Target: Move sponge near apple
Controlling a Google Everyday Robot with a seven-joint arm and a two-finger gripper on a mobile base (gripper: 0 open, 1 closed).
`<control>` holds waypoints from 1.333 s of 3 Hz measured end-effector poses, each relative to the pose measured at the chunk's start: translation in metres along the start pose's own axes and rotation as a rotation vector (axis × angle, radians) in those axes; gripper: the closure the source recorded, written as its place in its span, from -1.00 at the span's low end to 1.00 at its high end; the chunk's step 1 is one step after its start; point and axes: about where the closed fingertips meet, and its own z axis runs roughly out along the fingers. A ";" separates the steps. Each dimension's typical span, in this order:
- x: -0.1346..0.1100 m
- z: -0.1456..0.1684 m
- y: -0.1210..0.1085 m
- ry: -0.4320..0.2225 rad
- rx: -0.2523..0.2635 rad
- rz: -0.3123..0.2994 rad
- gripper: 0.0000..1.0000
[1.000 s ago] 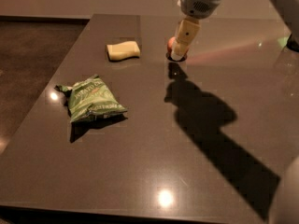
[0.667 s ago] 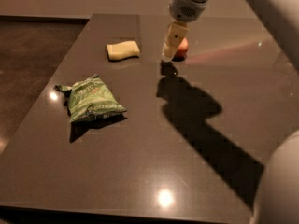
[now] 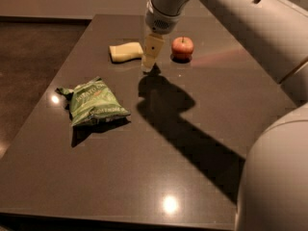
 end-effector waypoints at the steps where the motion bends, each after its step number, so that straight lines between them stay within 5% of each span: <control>1: 0.000 0.000 0.000 0.000 0.000 0.000 -1.00; 2: -0.004 0.008 0.001 0.025 -0.024 0.011 -1.00; 4: -0.018 0.043 -0.006 0.081 -0.016 0.137 -1.00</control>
Offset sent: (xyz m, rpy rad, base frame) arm 0.0055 0.0154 -0.0115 -0.0534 0.0841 -0.0385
